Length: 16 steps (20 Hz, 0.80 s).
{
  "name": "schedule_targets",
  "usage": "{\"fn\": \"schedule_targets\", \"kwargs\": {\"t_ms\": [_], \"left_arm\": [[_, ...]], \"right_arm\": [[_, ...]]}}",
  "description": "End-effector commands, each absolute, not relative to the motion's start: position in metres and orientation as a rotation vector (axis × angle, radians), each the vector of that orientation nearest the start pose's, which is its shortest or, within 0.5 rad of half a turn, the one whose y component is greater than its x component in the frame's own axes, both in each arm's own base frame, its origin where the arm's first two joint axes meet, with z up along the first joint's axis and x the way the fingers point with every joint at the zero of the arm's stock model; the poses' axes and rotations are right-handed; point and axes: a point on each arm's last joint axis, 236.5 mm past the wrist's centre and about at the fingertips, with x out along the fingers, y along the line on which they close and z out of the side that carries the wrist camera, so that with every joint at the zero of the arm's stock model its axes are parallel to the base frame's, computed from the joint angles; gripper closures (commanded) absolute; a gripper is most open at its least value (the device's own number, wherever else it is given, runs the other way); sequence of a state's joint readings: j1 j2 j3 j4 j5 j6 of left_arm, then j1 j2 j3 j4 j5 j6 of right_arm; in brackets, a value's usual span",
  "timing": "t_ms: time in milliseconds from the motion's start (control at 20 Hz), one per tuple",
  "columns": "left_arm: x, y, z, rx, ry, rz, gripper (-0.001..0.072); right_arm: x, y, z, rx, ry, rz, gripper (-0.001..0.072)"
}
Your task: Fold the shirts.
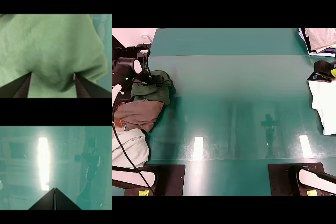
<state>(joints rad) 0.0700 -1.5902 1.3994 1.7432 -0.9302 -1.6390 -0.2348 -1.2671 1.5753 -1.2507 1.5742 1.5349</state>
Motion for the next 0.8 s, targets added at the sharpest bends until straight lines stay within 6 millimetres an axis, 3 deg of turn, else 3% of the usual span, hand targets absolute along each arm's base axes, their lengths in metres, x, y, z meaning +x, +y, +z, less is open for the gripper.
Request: {"fn": "schedule_targets", "kwargs": {"t_ms": [0,100,200,300,450,550,600,700,750], "left_arm": [[0.496,0.071,-0.027,0.034,1.1,0.174,0.018],[0.5,0.07,-0.016,0.023,1.085,0.173,0.0663],[0.506,0.068,0.011,0.009,1.041,0.172,0.0681],[0.521,0.063,0.072,0.021,0.914,0.154,0.0682],[0.524,0.026,0.216,0.116,0.625,0.041,0.0682],[0.497,-0.028,0.318,0.128,0.418,-0.124,0.0682],[0.476,-0.056,0.358,0.123,0.336,-0.217,0.0682],[0.425,-0.117,0.419,0.103,0.214,-0.43,0.0683],[0.399,-0.147,0.439,0.093,0.174,-0.546,0.0682]], "right_arm": [[0.374,-0.008,0.143,0.308,1.218,0.108,0.0689],[0.374,-0.006,0.143,0.306,1.216,0.111,0.0689],[0.374,-0.006,0.143,0.307,1.215,0.111,0.0689],[0.373,-0.006,0.146,0.305,1.209,0.111,0.0689],[0.372,-0.006,0.162,0.295,1.148,0.108,0.0689],[0.374,-0.006,0.182,0.283,1.067,0.101,0.0689],[0.374,-0.006,0.194,0.276,1.017,0.097,0.0689],[0.373,-0.006,0.219,0.263,0.92,0.09,0.0689],[0.371,-0.006,0.231,0.257,0.874,0.086,0.0689]]}}
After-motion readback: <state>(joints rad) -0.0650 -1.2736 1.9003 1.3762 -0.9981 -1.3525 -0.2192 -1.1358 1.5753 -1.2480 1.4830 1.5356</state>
